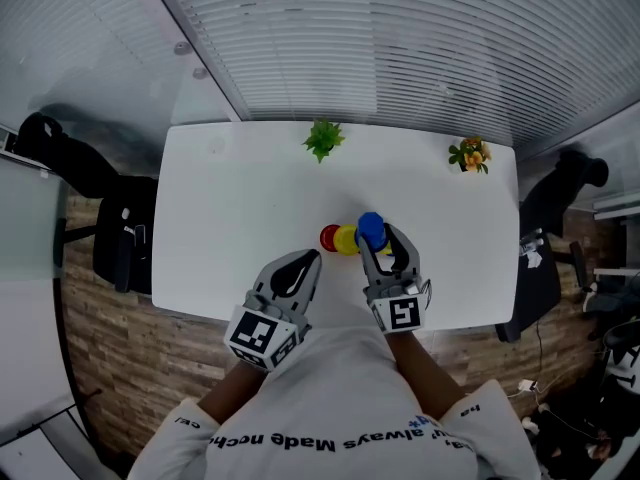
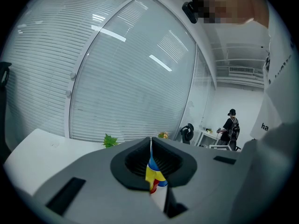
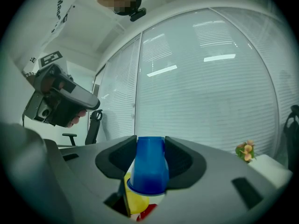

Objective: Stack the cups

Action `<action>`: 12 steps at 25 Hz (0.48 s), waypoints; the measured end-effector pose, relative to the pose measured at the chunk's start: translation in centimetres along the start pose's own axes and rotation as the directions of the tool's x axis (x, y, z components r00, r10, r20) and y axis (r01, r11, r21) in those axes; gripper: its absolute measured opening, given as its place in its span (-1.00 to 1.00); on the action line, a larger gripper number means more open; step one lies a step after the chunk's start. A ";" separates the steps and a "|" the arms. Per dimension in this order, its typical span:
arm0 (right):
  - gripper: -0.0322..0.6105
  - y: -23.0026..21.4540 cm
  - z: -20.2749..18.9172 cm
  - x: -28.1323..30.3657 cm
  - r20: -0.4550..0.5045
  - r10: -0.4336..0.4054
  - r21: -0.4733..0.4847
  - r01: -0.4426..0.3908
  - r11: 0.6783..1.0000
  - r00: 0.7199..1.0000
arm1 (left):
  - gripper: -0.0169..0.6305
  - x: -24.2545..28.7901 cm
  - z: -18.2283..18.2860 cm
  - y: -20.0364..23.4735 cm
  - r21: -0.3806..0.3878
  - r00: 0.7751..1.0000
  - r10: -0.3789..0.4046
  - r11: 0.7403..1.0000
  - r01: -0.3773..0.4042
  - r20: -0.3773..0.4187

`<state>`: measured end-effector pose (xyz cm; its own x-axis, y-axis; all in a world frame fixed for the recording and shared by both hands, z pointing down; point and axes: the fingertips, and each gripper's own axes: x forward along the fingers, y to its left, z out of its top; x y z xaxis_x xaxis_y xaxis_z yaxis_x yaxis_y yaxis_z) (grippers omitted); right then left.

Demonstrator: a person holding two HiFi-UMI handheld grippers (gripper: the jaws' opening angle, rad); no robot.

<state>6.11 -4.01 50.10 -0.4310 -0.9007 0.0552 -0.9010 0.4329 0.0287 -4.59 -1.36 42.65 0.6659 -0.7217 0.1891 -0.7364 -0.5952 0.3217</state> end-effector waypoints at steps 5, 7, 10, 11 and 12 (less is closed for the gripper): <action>-0.27 -0.1 0.1 0.0 0.013 -0.011 0.001 0.011 1.000 1.000 | -0.86 -0.1 0.2 0.0 -0.002 1.000 -0.001 1.000 0.001 0.005; -0.27 -0.1 -0.9 -0.3 -0.017 0.003 -0.010 -0.003 1.000 1.000 | -0.86 0.0 0.2 0.0 -0.002 1.000 -0.002 1.000 0.002 0.007; -0.27 -0.2 -1.1 -0.6 -0.021 0.006 -0.006 -0.006 1.000 1.000 | -0.86 0.1 0.2 0.0 -0.003 1.000 -0.004 1.000 0.004 0.007; -0.27 -0.2 -0.6 -0.5 -0.005 0.000 0.002 0.000 1.000 1.000 | -0.86 0.1 0.2 -0.1 -0.003 1.000 -0.004 1.000 0.004 0.007; -0.27 -0.1 0.0 -0.5 0.016 -0.008 0.011 0.008 1.000 1.000 | -0.86 0.0 0.2 -0.1 -0.004 1.000 -0.004 1.000 0.004 0.006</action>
<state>6.46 -3.62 50.08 -0.4243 -0.9047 0.0388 -0.9049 0.4252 0.0177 -4.53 -1.43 42.46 0.6684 -0.7211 0.1825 -0.7331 -0.5970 0.3259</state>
